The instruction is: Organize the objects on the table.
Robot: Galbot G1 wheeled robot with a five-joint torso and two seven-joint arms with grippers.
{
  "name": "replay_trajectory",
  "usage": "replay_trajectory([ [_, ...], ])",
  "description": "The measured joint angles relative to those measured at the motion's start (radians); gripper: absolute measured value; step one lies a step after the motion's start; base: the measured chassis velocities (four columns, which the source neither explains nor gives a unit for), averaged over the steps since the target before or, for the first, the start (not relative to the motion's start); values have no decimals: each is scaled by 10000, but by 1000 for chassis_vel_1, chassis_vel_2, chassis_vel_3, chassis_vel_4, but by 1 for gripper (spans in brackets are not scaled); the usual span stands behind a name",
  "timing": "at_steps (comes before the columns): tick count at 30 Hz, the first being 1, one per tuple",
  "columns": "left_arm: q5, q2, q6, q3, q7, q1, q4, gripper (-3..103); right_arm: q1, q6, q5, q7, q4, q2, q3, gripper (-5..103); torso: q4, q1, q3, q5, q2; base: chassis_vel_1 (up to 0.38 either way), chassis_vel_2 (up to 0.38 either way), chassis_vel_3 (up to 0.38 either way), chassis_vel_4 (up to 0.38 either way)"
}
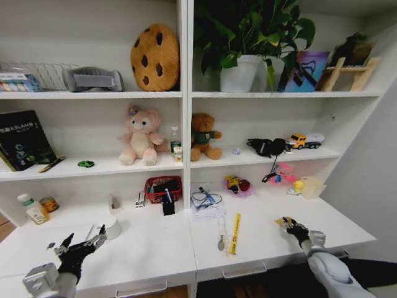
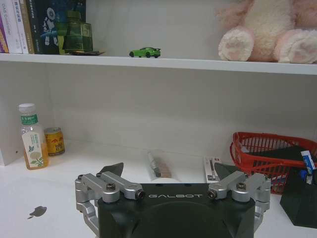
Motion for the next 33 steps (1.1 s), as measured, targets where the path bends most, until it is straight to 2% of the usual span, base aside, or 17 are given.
replay_trajectory([
  [4, 0, 0, 0, 0, 0, 0, 0, 100, -39, 26, 40, -22, 122, -5, 75, 2, -2, 0, 0, 1, 0, 0, 0, 0, 0],
  [16, 0, 0, 1, 0, -2, 0, 0, 100, 250, -63, 488, -156, 765, -198, 152, 0, -4, 0, 0, 0, 0, 0, 0, 0, 0],
  [18, 0, 0, 0, 0, 0, 0, 0, 100, 1301, -132, 904, -163, 878, -423, -603, 0, -3, 0, 0, -1, 0, 0, 0, 0, 0],
  [20, 0, 0, 0, 0, -2, 0, 0, 100, 1768, -94, 955, -194, 708, -471, -911, 0, 0, 0, 1, -1, 0, 0, 0, 0, 0],
  [21, -1, 0, 0, 0, -2, 0, 0, 100, 2808, 139, 635, -443, 107, -523, -1512, 0, 3, 0, 1, 2, -1, 0, 0, 0, 0],
  [24, 0, 0, 1, 0, -4, 0, 0, 100, 3549, 300, 289, -686, -451, -529, -1934, 0, 2, 1, 1, -2, -1, 0, 0, 0, 0],
  [25, 0, 0, 0, 0, 1, 0, 0, 100, 4815, 445, 197, -976, -1455, -449, -2810, 0, -1, 1, 1, 0, -1, 0, 0, 0, 0],
  [26, 0, 0, 0, 0, 1, 0, 0, 100, 4815, 445, 197, -976, -1455, -449, -2810, 0, -1, 1, 1, 0, -1, 0, 0, 0, 0],
  [29, 0, 0, 1, 0, -2, 0, 0, 100, 6933, 749, 21, -1502, -3538, 68, -4132, 0, 2, 1, 1, 0, -2, 0, 0, 0, 0],
  [33, 0, 0, 1, 0, -1, 0, 0, 100, 7575, 854, 25, -1679, -4386, 395, -4800, 0, -2, 1, 1, 0, -2, 0, 0, 0, 0],
])
